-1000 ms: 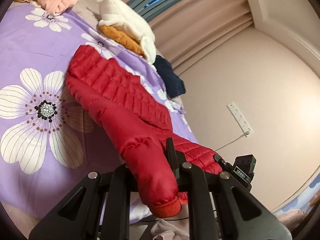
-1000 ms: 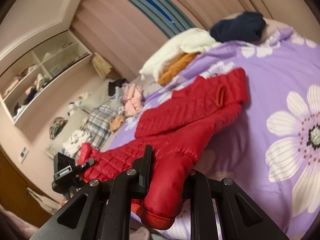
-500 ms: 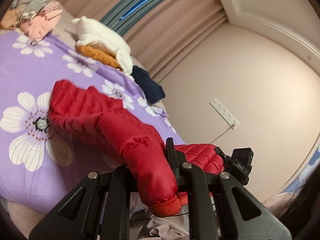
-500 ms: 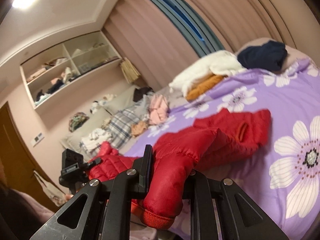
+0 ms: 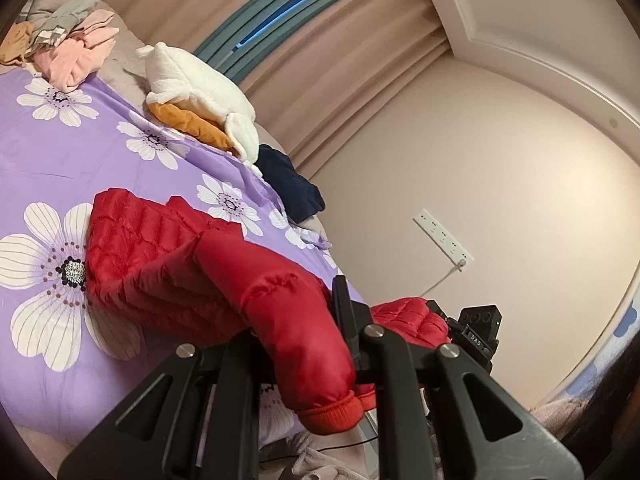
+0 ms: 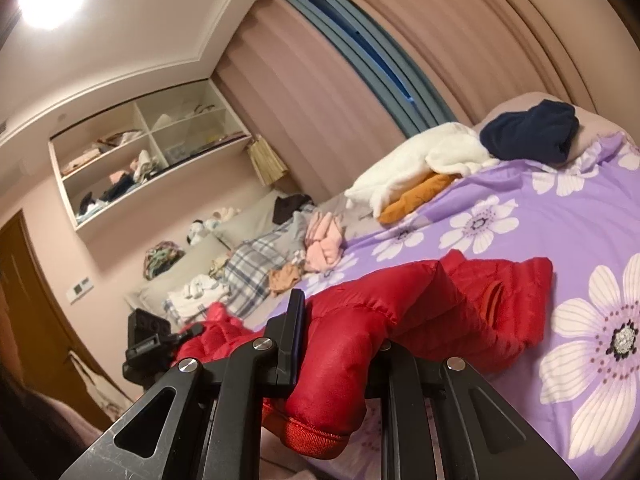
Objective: Fold large clothes
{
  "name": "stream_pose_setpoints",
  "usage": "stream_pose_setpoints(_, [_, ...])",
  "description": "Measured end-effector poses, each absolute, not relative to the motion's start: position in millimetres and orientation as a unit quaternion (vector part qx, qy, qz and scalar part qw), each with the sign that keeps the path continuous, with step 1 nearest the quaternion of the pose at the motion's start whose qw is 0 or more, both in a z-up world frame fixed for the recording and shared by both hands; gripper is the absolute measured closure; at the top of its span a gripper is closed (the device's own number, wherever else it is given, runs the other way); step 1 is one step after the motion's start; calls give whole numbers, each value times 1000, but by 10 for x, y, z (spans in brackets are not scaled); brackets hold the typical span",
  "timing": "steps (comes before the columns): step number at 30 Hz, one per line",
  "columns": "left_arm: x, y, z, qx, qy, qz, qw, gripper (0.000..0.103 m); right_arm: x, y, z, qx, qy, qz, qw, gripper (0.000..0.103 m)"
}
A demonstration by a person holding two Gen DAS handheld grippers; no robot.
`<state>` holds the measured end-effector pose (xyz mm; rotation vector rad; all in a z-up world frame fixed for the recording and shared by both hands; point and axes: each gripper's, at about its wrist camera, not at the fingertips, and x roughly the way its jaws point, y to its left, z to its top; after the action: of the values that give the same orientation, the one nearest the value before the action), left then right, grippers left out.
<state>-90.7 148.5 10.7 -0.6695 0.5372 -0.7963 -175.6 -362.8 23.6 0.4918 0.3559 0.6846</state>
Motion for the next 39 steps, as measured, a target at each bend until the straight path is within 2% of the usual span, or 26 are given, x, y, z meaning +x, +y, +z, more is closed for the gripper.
stream_pose_setpoints(18, [-31,1504,19,-321,254,-344,845,89,-1071,-3661,238,236,194,268,914,85])
stream_pose_setpoints(39, [916,1353,-457,-325,334,-300,833,89,-154,-3684,-169,238,282,172,913,85])
